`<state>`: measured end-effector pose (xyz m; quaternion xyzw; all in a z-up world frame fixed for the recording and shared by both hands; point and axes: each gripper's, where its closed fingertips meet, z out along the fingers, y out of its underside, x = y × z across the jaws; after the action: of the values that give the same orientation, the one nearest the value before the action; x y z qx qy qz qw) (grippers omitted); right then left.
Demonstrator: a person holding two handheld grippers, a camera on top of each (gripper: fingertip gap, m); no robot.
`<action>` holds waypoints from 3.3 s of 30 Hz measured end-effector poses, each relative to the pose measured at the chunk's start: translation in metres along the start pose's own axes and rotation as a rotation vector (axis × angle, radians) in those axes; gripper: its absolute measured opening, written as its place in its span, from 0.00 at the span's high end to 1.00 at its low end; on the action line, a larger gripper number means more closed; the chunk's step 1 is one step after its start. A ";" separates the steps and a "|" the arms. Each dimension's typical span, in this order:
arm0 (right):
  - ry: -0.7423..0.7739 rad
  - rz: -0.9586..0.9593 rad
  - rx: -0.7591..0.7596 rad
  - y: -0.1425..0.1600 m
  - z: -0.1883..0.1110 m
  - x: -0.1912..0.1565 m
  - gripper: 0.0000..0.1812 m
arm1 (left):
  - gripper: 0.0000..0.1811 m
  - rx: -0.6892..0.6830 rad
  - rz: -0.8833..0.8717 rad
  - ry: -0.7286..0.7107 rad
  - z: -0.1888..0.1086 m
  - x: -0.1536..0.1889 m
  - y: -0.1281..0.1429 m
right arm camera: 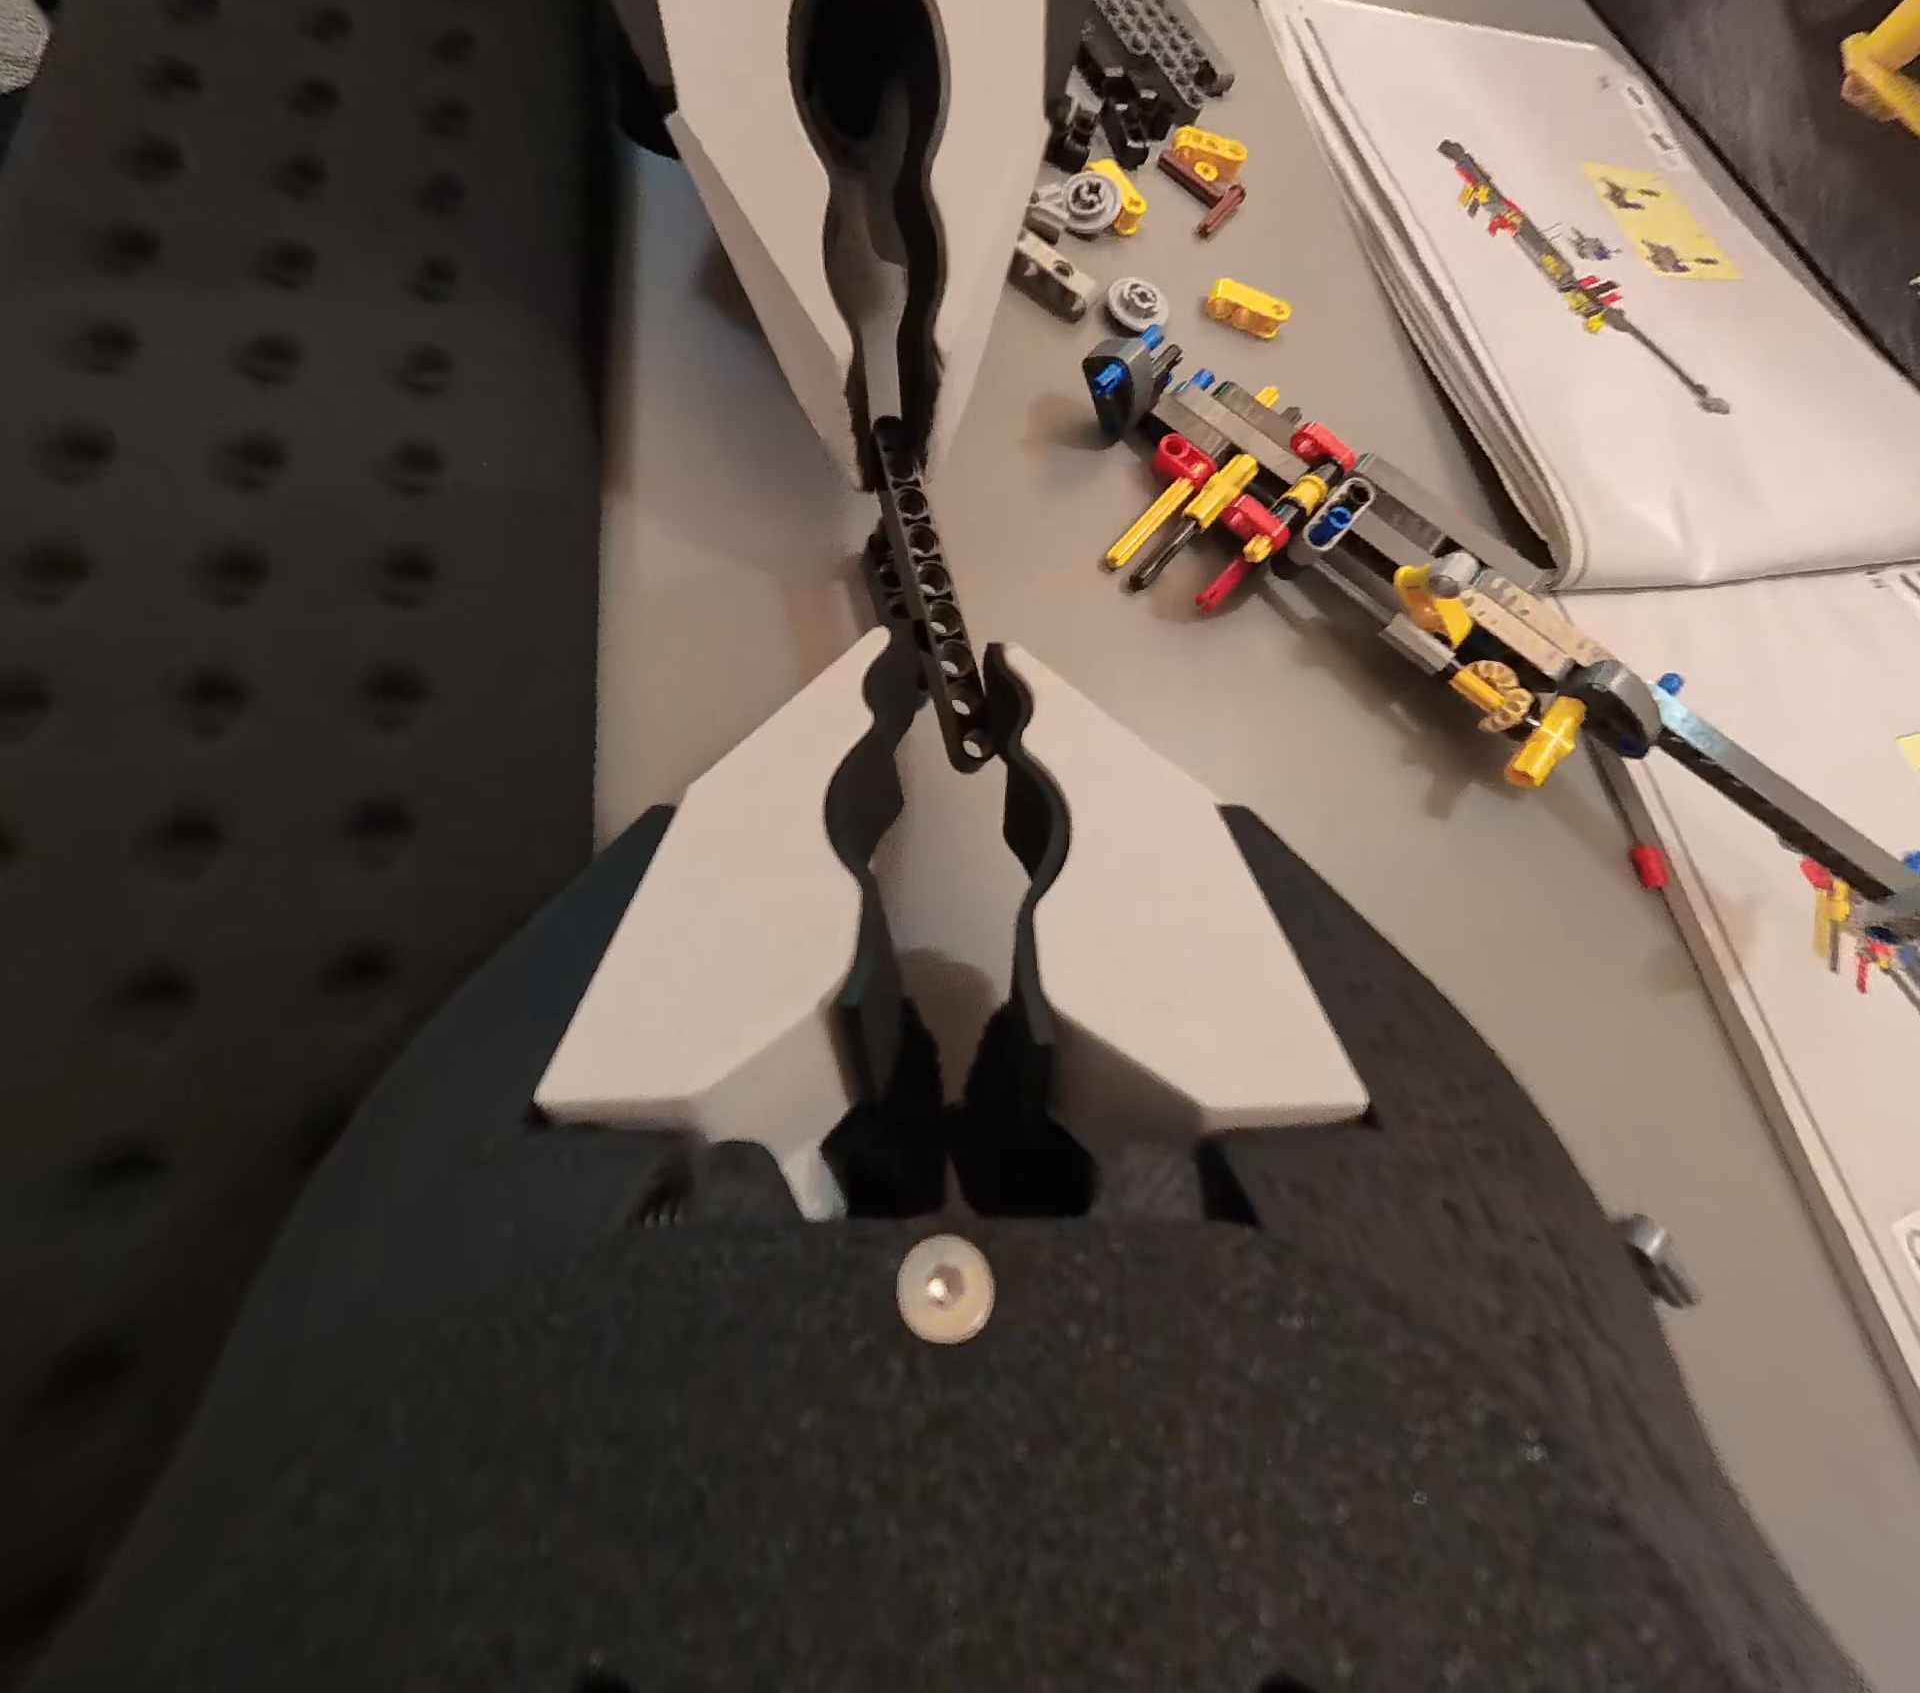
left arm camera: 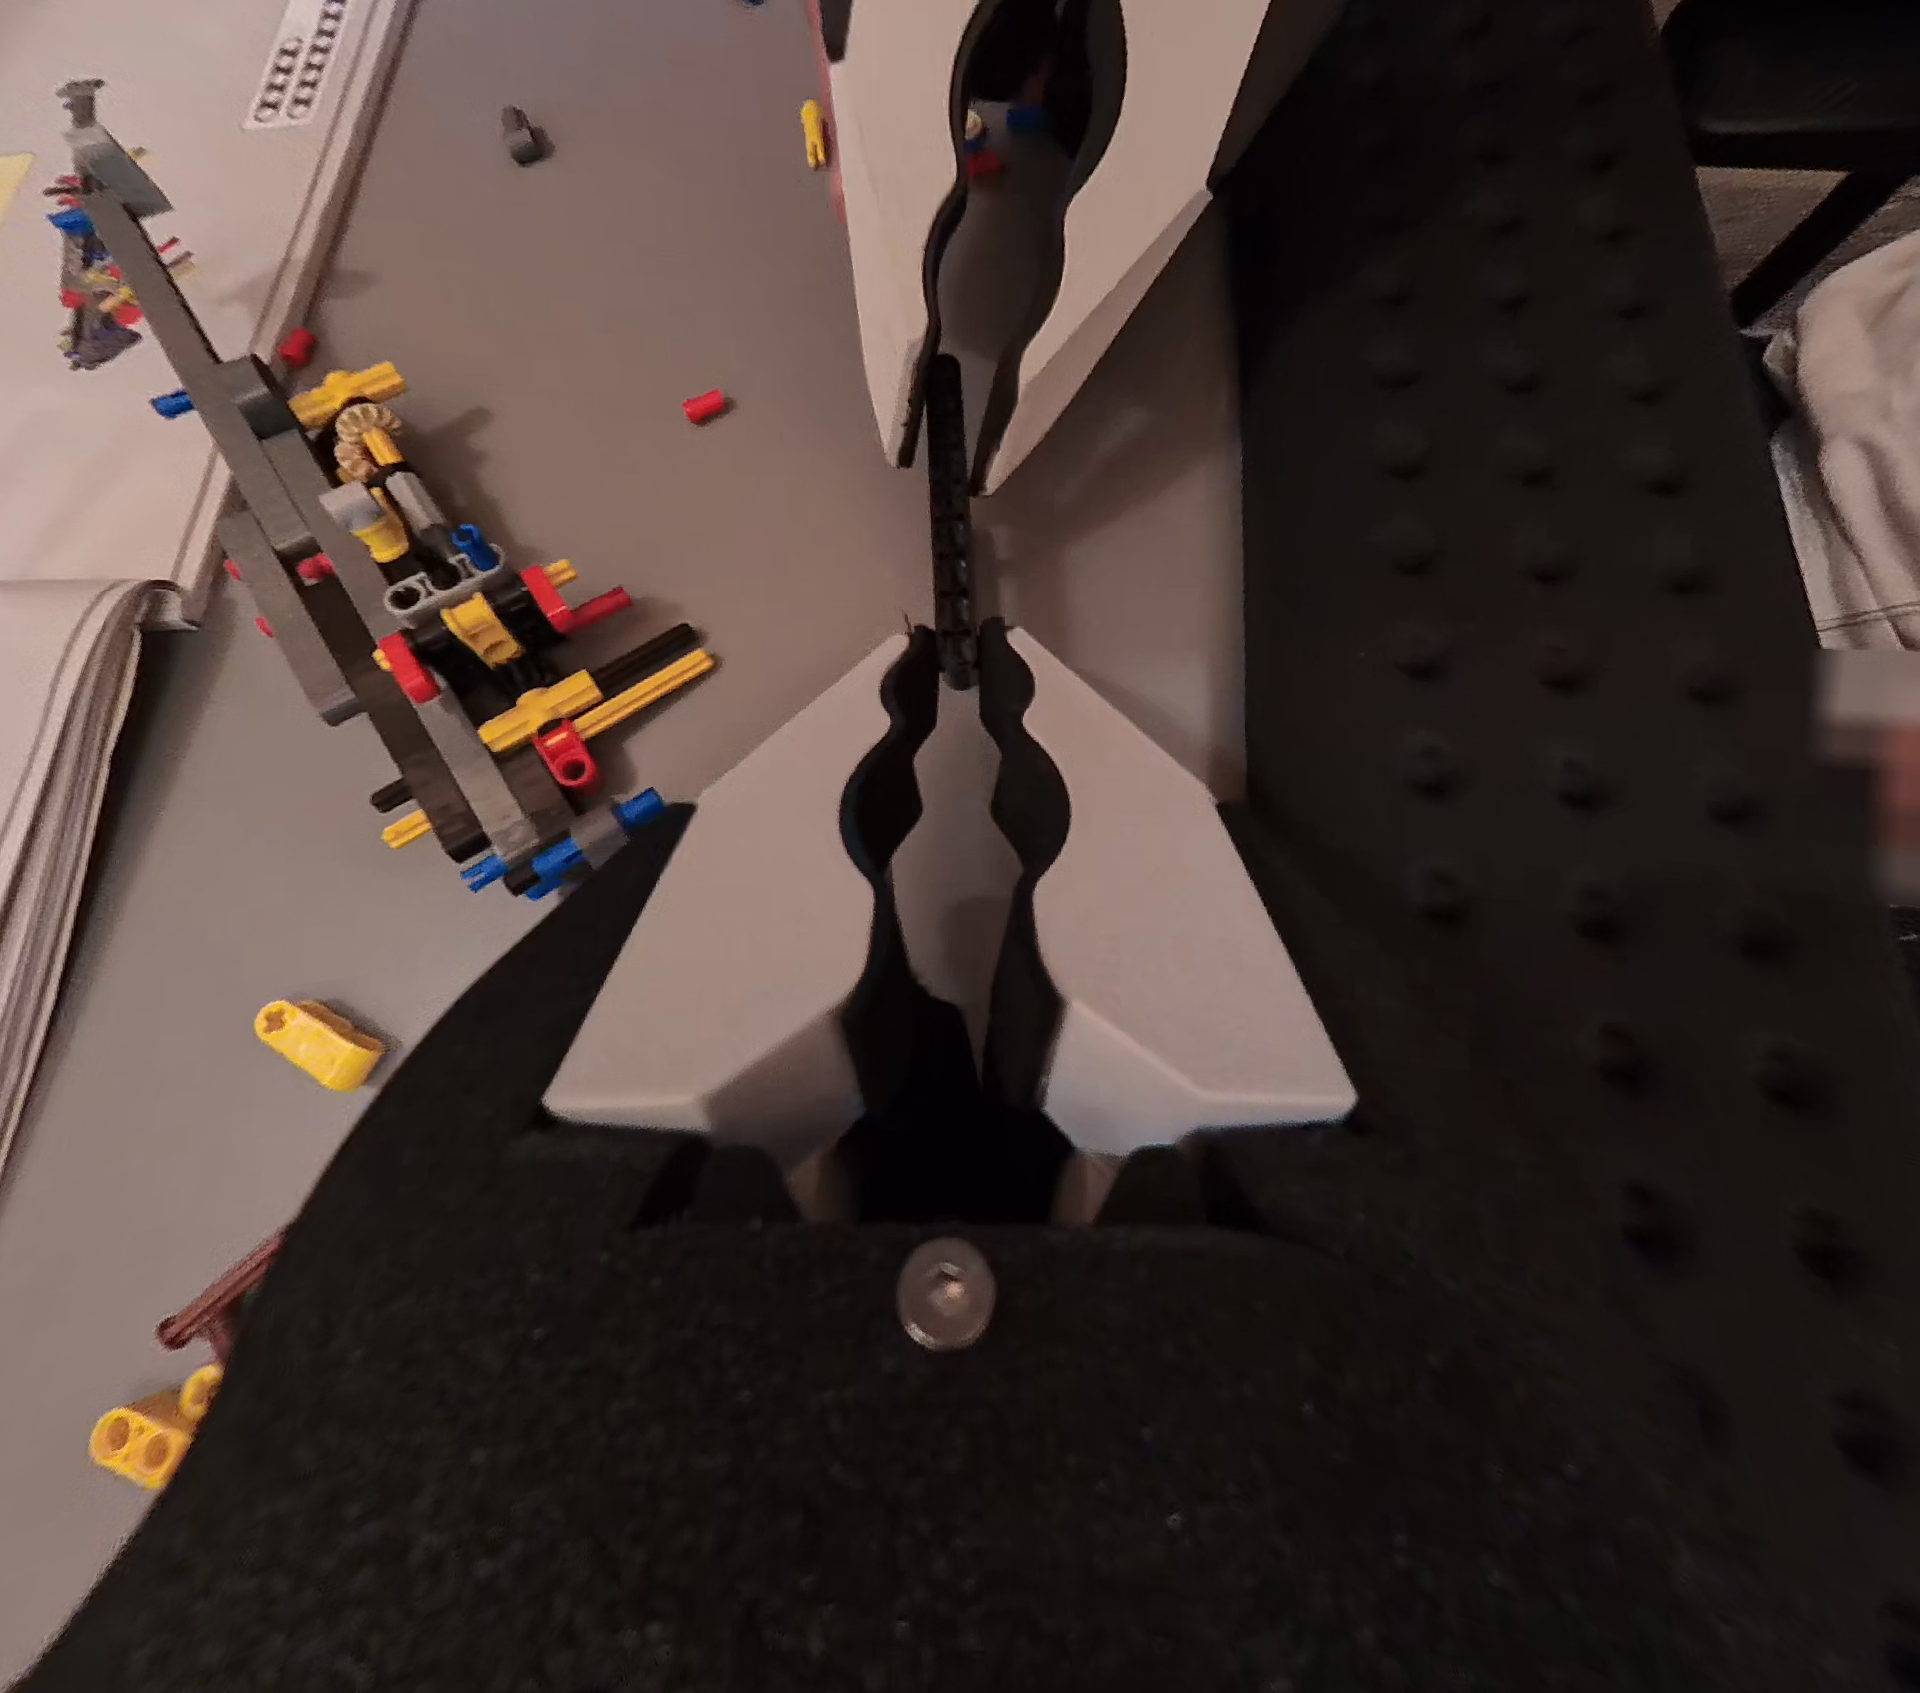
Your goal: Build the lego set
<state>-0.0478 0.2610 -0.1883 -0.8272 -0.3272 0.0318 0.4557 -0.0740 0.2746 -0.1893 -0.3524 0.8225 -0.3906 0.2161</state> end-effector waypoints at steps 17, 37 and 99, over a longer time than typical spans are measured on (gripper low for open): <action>-0.035 0.039 -0.034 0.009 0.003 -0.001 0.93 | 0.97 -0.056 -0.008 -0.001 0.008 0.001 0.006; -0.077 0.076 -0.046 0.009 0.004 -0.003 0.94 | 0.97 -0.055 -0.012 0.007 0.008 0.001 0.008; -0.354 0.232 -0.056 -0.089 -0.036 0.013 0.97 | 0.97 0.500 -0.290 0.142 -0.053 -0.005 -0.075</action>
<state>-0.0709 0.2747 -0.0951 -0.8533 -0.3056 0.2194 0.3611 -0.0730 0.2706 -0.0973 -0.3739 0.6549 -0.6315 0.1802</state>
